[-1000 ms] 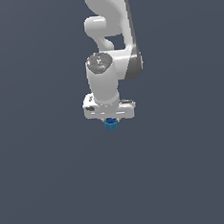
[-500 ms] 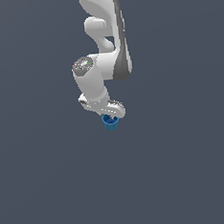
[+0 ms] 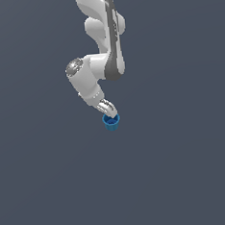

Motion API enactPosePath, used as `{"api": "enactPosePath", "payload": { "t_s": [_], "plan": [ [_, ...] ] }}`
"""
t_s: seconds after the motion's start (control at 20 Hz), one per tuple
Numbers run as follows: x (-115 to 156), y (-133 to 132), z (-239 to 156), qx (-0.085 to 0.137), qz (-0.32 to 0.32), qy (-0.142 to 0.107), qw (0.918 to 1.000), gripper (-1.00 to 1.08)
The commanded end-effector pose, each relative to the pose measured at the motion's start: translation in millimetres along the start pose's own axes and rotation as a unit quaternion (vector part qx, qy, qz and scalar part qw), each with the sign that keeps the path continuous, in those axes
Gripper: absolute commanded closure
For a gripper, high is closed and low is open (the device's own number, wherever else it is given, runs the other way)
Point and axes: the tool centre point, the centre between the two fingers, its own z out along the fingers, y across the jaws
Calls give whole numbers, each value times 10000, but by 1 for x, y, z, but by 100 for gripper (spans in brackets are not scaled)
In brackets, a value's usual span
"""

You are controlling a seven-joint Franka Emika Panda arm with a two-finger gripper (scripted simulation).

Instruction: Pick up the object and move it to a goal position.

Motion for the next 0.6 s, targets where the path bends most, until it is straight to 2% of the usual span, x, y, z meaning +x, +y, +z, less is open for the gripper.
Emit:
{"api": "enactPosePath", "payload": {
  "t_s": [0.0,0.55],
  "plan": [
    [-2,6,2,45,210,-29,9998,-20],
    [-3,8,15,60,298,-41,9995,-20]
  ]
}}
